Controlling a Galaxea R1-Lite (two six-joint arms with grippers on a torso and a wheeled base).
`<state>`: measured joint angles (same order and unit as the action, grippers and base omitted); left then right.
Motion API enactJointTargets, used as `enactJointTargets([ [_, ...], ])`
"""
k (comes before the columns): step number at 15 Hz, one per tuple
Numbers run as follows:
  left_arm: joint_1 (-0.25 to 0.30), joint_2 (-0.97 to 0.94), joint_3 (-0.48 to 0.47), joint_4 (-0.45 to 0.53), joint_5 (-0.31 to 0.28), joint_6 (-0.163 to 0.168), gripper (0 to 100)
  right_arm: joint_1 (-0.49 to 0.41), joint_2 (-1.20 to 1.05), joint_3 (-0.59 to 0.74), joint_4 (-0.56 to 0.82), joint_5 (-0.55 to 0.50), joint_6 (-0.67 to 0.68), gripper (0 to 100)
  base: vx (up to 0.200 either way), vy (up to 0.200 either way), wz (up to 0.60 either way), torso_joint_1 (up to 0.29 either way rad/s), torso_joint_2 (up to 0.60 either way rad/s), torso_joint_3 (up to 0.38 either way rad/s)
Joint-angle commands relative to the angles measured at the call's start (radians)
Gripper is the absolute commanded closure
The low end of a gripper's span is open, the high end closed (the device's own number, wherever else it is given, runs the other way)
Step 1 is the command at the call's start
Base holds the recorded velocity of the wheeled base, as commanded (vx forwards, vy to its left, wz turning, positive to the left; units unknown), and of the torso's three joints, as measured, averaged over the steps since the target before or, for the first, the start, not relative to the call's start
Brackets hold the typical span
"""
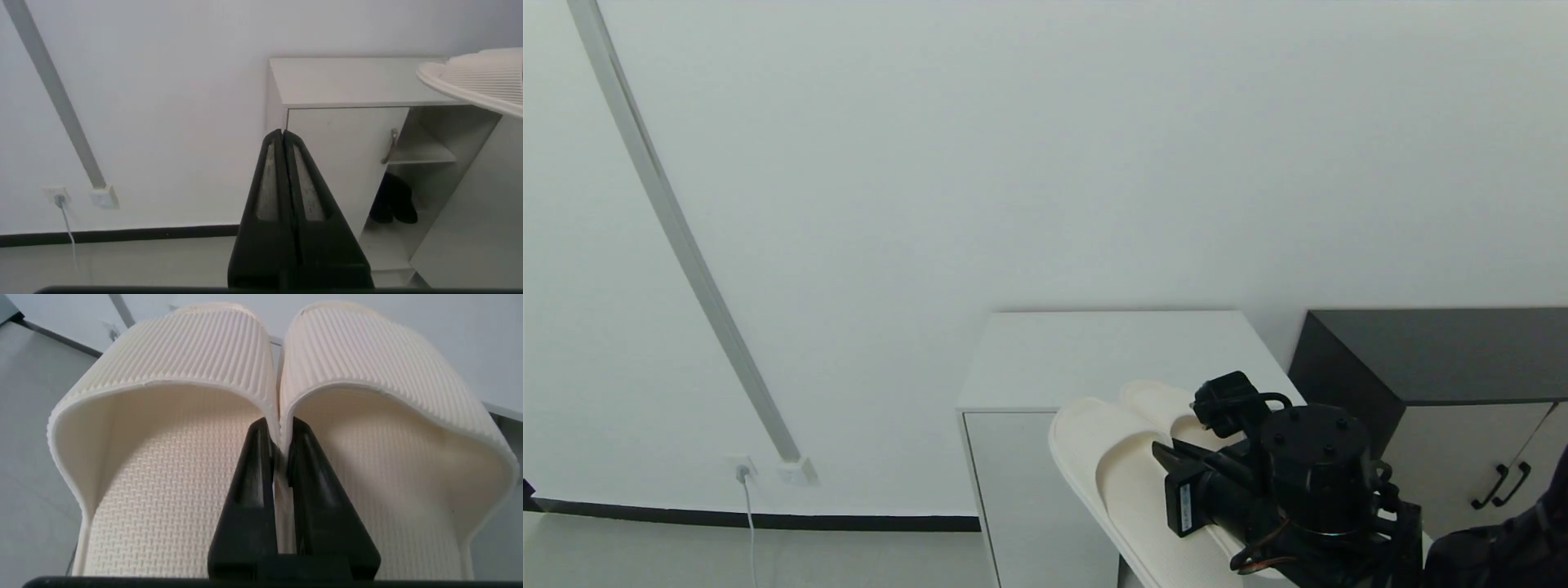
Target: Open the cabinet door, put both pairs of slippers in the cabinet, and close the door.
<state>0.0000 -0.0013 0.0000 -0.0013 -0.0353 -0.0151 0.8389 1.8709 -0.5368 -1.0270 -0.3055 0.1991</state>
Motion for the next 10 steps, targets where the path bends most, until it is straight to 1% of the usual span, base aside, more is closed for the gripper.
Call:
enactJointTargets([
  [1, 0.0, 0.001, 0.0, 0.0, 0.0, 0.0, 100, 0.002, -0.002, 0.003, -0.002, -0.001, 0.0, 100, 0.0, -0.2, 0.0, 0.007, 0.01, 0.002],
  [2, 0.0, 0.001, 0.0, 0.0, 0.0, 0.0, 100, 0.0, -0.002, 0.008, -0.01, -0.001, 0.0, 100, 0.0, -0.2, 0.0, 0.002, 0.0, 0.007],
  [7, 0.0, 0.001, 0.0, 0.0, 0.0, 0.0, 100, -0.001, -0.004, 0.012, -0.024, -0.001, 0.002, 100, 0.0, 0.0, 0.0, 0.0, 0.0, 0.0],
  [10, 0.0, 0.001, 0.0, 0.0, 0.0, 0.0, 100, -0.02, -0.002, 0.031, -0.024, -0.003, -0.003, 100, 0.0, 0.0, 0.0, 0.0, 0.0, 0.0],
])
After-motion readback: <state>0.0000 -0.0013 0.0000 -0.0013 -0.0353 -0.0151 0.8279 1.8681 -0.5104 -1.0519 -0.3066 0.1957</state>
